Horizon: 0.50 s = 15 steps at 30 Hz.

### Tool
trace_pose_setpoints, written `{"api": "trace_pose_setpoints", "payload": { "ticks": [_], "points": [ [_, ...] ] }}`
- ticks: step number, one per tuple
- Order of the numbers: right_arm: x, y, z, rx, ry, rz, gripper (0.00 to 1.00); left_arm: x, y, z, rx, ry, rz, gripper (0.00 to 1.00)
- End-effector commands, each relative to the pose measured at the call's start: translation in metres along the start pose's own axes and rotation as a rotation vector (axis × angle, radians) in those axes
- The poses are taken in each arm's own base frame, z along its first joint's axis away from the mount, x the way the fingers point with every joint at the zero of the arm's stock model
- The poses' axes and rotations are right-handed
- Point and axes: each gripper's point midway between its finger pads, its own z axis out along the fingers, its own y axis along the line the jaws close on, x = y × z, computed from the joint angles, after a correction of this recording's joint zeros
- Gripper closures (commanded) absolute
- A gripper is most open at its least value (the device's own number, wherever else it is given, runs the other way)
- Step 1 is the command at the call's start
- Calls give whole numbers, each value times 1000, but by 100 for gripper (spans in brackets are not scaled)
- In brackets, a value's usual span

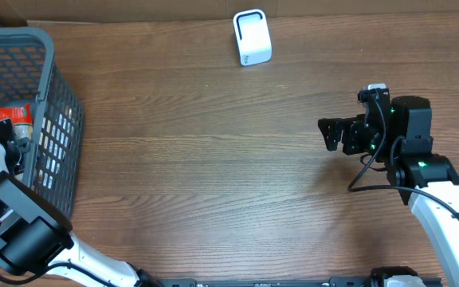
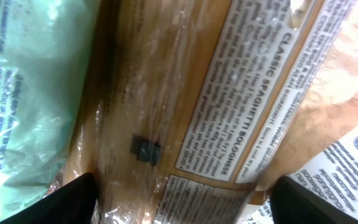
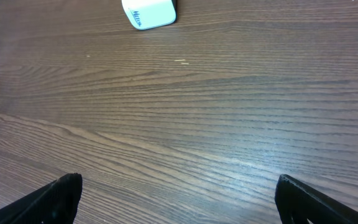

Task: Scan the item barcode
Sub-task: 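Lower the left gripper into the basket and grasp the spaghetti pack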

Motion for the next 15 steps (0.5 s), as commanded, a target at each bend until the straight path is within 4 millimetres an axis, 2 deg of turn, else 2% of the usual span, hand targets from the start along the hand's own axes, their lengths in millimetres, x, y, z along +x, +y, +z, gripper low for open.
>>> {"api": "trace_pose_setpoints", "payload": {
  "ticks": [1, 10, 15],
  "points": [
    [-11, 5, -2, -12, -23, -18, 0, 30, 7, 31, -65, 133, -97, 21],
    [-11, 5, -2, -12, -23, -18, 0, 26, 14, 25, -158, 130, -178, 20],
    [-11, 5, -2, -12, -23, -18, 0, 16, 17, 11, -231, 118, -213, 20]
  ]
}}
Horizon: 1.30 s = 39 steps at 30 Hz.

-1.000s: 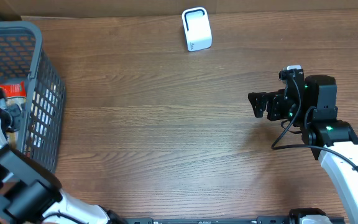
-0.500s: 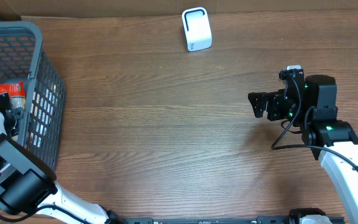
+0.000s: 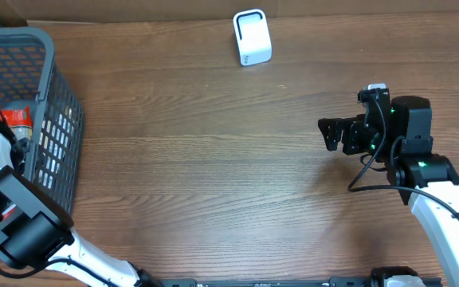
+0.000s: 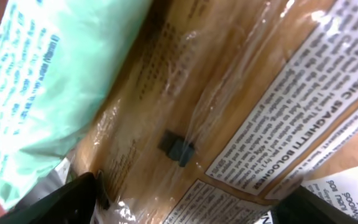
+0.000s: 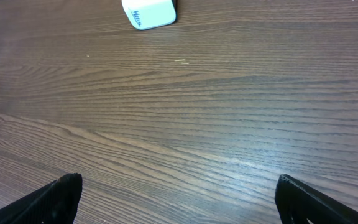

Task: Scan the item barcode
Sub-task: 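Lower the left gripper into the basket and grasp the spaghetti pack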

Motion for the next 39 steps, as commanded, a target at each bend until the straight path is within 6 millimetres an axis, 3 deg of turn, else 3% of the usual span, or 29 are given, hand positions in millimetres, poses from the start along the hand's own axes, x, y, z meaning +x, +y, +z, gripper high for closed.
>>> {"api": "trace_pose_setpoints", "payload": {
  "ticks": [1, 7, 14, 18, 24, 25, 27, 32, 39],
  "points": [
    [-11, 5, -2, -12, -23, -17, 0, 3, 7, 9, -90, 45, -58, 19],
    [-11, 5, -2, -12, -23, -17, 0, 7, 19, 7, -166, 60, -83, 20],
    [-11, 5, -2, -12, -23, -17, 0, 23, 19, 27, -172, 86, -96, 22],
    [-11, 5, -2, -12, -23, -17, 0, 23, 19, 28, -172, 82, -98, 40],
    [-11, 5, -2, -12, -23, -17, 0, 22, 16, 28, -166, 81, -92, 90],
    [-11, 5, -2, -12, -23, -17, 0, 22, 15, 27, -166, 81, -89, 96],
    [-11, 5, -2, -12, -23, -17, 0, 20, 11, 24, -153, 73, -88, 96],
    [-11, 5, -2, -12, -23, -17, 0, -4, -4, -7, -44, 26, -86, 96],
    [-11, 5, -2, -12, -23, -17, 0, -43, -12, -86, 133, -46, -49, 96]
  ]
}}
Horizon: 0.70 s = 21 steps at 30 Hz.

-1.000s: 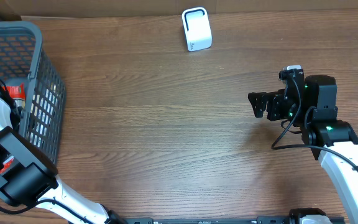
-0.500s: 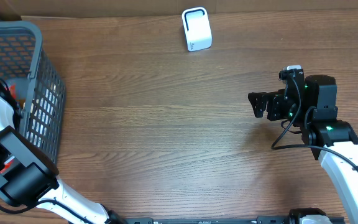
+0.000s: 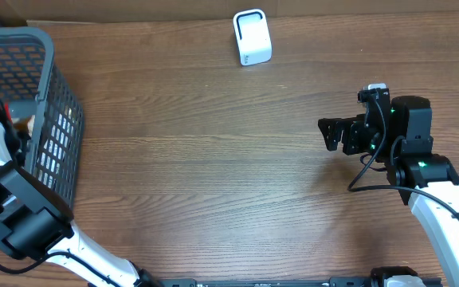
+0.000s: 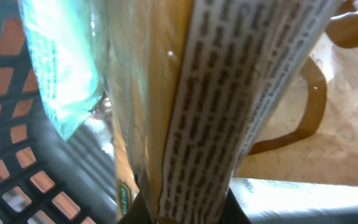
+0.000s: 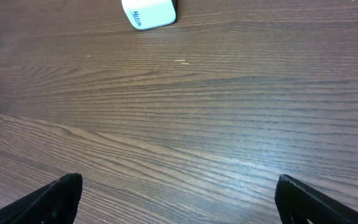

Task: Scan the item barcode
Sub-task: 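Lower the left gripper into the basket and grasp the spaghetti pack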

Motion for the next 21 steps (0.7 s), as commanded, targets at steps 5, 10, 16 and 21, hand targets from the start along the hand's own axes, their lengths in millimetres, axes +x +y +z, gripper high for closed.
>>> {"api": "trace_pose_setpoints", "payload": {
  "ticks": [5, 10, 16, 21],
  "points": [
    [-11, 5, -2, -11, -23, -18, 0, -50, -4, -110, 191, -233, 4, 96],
    [-11, 5, -2, -11, -23, -18, 0, -57, -4, -166, 281, -337, 25, 96],
    [-11, 5, -2, -11, -23, -18, 0, -54, 2, -208, 315, -424, 29, 96],
    [-11, 5, -2, -11, -23, -18, 0, -50, 4, -214, 314, -433, 30, 96]
  ]
}}
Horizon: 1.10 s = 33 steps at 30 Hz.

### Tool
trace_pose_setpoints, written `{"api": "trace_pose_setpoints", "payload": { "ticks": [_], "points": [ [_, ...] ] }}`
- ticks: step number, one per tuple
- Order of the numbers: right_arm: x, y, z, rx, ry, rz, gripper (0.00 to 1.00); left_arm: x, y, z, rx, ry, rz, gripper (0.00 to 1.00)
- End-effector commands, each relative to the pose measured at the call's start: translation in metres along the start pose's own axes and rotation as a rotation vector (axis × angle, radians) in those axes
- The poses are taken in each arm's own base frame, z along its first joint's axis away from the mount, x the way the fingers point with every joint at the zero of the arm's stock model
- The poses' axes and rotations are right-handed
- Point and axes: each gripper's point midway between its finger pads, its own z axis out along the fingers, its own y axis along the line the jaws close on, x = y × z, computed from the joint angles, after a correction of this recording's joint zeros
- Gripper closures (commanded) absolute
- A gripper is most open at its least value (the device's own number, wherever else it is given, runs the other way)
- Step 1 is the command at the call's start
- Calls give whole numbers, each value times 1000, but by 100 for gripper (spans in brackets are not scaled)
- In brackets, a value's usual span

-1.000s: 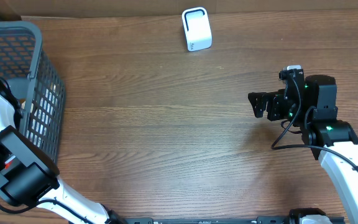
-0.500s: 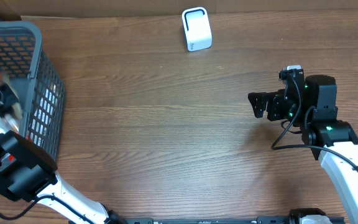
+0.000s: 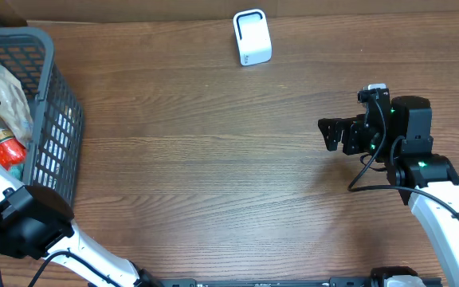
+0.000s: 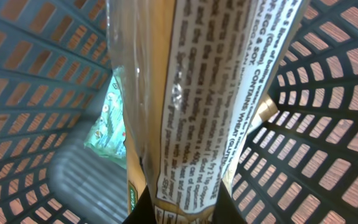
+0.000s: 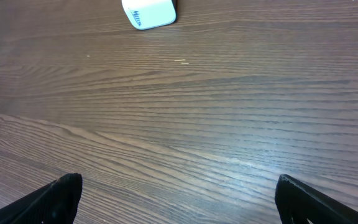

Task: Scan the item barcode
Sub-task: 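Lower the left gripper into the basket and grasp the spaghetti pack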

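Observation:
A clear spaghetti packet [image 4: 194, 93] with a white printed label hangs between the jaws of my left gripper [image 4: 180, 210], which is shut on it inside the grey basket [image 4: 328, 93]. Seen from overhead, the packet [image 3: 8, 86] sits beside the left gripper at the basket's [image 3: 54, 88] left side. The white barcode scanner [image 3: 252, 37] stands at the table's far edge, also in the right wrist view [image 5: 148, 12]. My right gripper [image 3: 333, 134] hovers over the table at the right, open and holding nothing [image 5: 179, 205].
A red-capped item [image 3: 6, 147] and a pale green packet [image 4: 107, 127] lie in the basket under the held packet. The basket's mesh walls close round the left gripper. Bare wooden table [image 3: 213, 159] lies between basket, scanner and right arm.
My left gripper, still shut on the spaghetti packet, is now higher in the basket, with the mesh walls showing all round. The packet now shows in the overhead view. The right arm has not moved.
First my left gripper was open, close over the spaghetti packet lying among other packets in the basket. It stayed open there, slightly shifted. Then it was shut on the packet's edge. Now it holds the packet raised above the other items. The right arm stayed still throughout.

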Motion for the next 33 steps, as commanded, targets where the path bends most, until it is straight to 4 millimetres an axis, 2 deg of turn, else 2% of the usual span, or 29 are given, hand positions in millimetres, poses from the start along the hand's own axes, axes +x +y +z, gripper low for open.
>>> {"api": "trace_pose_setpoints", "payload": {
  "ticks": [1, 5, 8, 12, 18, 23, 26, 29, 33],
  "points": [
    [-11, 5, -2, -12, -22, -17, 0, -13, -6, -50, 21, -135, 32, 96],
    [-10, 5, -2, -12, -22, -17, 0, -7, -6, -41, 21, -102, 31, 96],
    [-11, 5, -2, -12, -22, -17, 0, 3, -2, -23, 3, -46, 26, 96],
    [-11, 5, -2, -12, -22, -17, 0, 23, 17, 12, -89, 47, -95, 96],
    [-11, 5, -2, -12, -22, -17, 0, 57, 19, 72, -104, 164, -99, 96],
    [-11, 5, -2, -12, -22, -17, 0, 79, 21, 102, -122, 214, -94, 95],
    [-11, 5, -2, -12, -22, -17, 0, 80, 21, 106, -121, 213, -94, 84],
    [-11, 5, -2, -12, -22, -17, 0, 77, 21, 107, -121, 200, -95, 66],
    [-11, 5, -2, -12, -22, -17, 0, 76, 21, 107, -121, 195, -96, 62]
  ]
}}
